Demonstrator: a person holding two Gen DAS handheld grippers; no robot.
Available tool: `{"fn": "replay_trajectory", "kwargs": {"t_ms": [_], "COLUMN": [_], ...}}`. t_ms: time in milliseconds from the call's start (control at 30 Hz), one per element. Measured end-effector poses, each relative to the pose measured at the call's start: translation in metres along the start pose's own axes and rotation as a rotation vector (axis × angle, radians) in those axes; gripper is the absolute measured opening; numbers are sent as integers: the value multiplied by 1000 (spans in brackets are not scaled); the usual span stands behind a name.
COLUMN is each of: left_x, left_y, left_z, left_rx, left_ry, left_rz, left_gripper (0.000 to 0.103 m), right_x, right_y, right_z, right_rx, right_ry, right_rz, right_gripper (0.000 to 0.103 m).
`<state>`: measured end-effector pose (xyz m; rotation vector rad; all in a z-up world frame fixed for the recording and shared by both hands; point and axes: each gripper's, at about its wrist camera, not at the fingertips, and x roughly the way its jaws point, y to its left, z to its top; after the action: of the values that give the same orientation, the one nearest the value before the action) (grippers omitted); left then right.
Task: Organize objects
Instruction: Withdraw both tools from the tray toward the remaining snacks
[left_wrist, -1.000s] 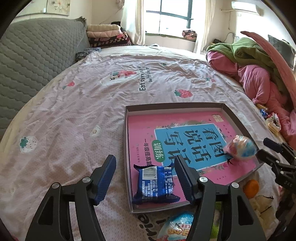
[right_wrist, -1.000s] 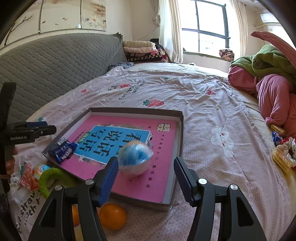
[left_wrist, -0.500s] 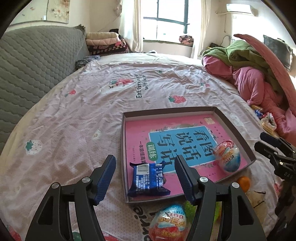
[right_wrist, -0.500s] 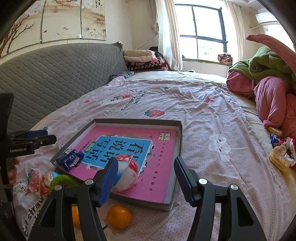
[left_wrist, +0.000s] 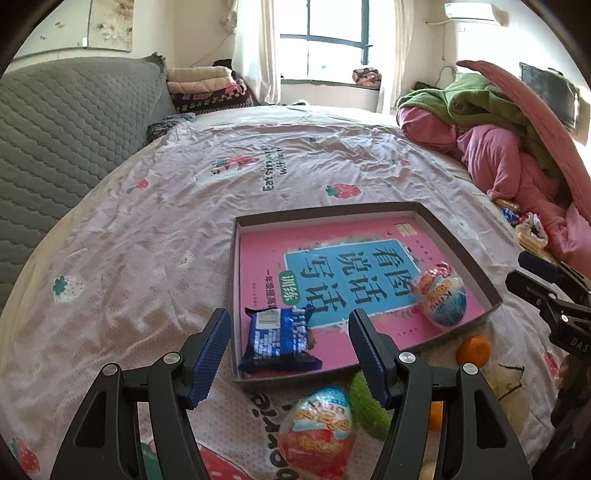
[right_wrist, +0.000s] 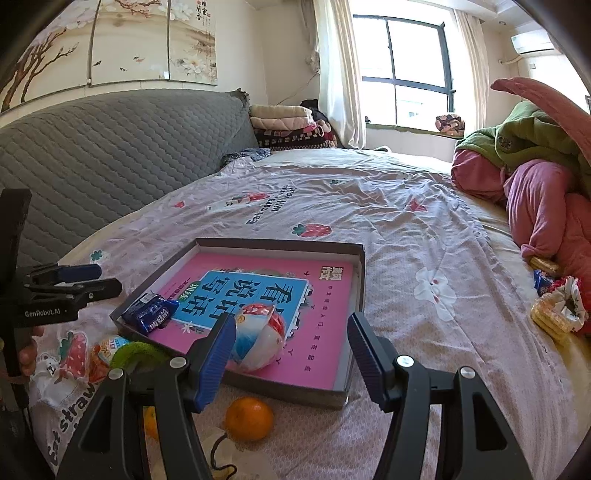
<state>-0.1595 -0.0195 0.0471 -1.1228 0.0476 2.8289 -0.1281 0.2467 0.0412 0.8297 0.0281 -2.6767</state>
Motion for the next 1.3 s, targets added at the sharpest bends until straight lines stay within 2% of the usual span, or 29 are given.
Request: {"fn": "replay_trajectory", "kwargs": {"t_ms": [467,767,1300], "left_x": [-27,-26,-36], "left_y": [-11,-9,-32], "left_z": [-26,-39,-68], "left_rx": [21,6,15], "left_ry": [-30,5,34], "left_rz": [0,-4,-36], "left_gripper": [68,68,68], "right_x": [-16,-24,-47], "right_y": [0,13,14], "right_z": [-8,-21,-41], "right_rx": [36,12,58], "right_ry": [-10,-3,16], "right_rz": [-11,-12,-7], "right_gripper": [63,63,63]}}
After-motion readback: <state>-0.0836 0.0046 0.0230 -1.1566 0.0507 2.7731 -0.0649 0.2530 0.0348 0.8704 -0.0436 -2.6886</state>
